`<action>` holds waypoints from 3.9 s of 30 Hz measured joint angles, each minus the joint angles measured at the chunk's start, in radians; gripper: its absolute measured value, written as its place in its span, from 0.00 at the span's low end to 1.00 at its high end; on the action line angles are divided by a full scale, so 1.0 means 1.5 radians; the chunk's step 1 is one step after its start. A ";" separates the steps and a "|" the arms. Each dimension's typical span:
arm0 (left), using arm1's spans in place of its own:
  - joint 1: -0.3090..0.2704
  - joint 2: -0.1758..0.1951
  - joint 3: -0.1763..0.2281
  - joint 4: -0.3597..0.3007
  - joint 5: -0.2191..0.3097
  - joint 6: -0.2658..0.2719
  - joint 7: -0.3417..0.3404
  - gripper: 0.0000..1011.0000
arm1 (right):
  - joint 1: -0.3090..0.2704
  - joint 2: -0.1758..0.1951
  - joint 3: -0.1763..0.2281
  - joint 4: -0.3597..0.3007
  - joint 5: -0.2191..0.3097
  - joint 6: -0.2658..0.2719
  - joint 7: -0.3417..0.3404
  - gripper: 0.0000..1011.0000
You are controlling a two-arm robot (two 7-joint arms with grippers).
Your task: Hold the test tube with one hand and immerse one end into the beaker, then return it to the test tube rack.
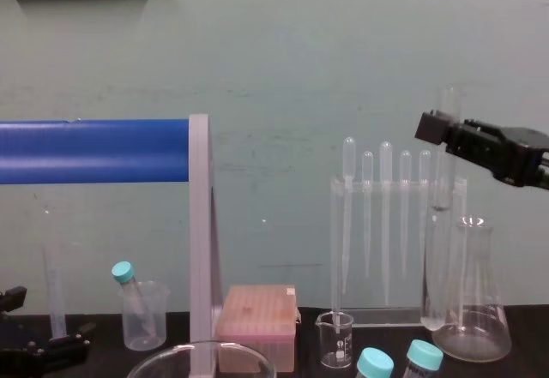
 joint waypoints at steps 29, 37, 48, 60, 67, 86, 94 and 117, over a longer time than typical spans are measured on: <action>0.000 0.000 0.000 0.000 0.000 0.000 0.000 0.99 | 0.022 -0.016 -0.011 0.046 0.004 0.008 0.008 0.22; 0.000 0.000 0.000 0.000 0.000 0.000 0.000 0.99 | 0.022 -0.016 -0.010 0.046 0.004 0.009 0.008 0.22; 0.000 0.000 0.000 0.000 0.000 0.000 0.000 0.99 | 0.022 -0.016 -0.011 0.046 0.004 0.009 0.008 0.22; 0.000 0.000 0.000 0.000 0.000 0.000 0.000 0.99 | 0.022 -0.016 -0.011 0.046 0.004 0.009 0.008 0.22; 0.000 0.000 0.000 0.000 0.000 0.000 0.000 0.99 | 0.022 -0.016 -0.010 0.046 0.004 0.009 0.008 0.22; 0.000 0.000 0.000 0.000 0.000 0.000 0.000 0.99 | 0.022 -0.016 -0.010 0.046 0.004 0.009 0.008 0.22; 0.000 0.000 0.000 0.000 0.000 0.000 0.000 0.99 | 0.023 -0.016 -0.011 0.046 0.004 0.009 0.008 0.22; 0.000 0.000 0.000 0.000 0.000 0.000 0.000 0.99 | 0.153 -0.109 -0.133 0.084 0.033 0.026 0.175 0.22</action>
